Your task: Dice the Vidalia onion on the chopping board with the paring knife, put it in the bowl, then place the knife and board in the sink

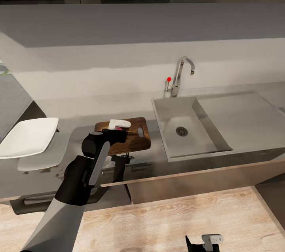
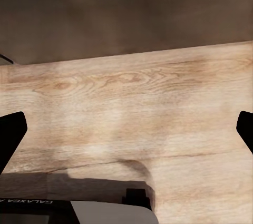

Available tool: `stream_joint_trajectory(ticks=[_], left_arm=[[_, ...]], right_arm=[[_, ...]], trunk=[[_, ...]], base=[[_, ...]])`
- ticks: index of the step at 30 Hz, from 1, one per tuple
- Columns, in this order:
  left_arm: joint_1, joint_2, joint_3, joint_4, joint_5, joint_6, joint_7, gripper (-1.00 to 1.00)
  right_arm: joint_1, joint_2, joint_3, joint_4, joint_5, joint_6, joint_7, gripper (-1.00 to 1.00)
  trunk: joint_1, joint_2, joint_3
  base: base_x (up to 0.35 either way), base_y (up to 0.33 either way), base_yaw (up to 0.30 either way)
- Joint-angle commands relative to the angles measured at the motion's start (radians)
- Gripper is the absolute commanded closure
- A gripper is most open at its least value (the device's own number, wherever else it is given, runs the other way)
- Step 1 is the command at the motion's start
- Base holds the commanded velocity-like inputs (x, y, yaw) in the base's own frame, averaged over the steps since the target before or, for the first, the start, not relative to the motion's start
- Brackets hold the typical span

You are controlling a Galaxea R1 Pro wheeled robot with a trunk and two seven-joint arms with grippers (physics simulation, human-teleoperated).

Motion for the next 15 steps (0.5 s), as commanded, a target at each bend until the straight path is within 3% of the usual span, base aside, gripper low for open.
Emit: stream_joint_trajectory(ticks=[1,15], left_arm=[[-0.001,0.000,-0.001,-0.001,0.011,0.004,0.010,-1.00],[-0.001,0.000,0.000,-0.001,0.011,0.004,0.010,-1.00]], right_arm=[[-0.001,0.002,-0.009,-0.001,0.008,-0.004,0.009,-1.00],[-0.001,0.002,-0.008,-0.001,0.008,-0.004,0.009,-1.00]], trunk=[[0.000,-0.001,-0.001],[0.000,-0.001,-0.001]], base=[[0.000,0.000,0.000],[0.000,0.000,0.000]])
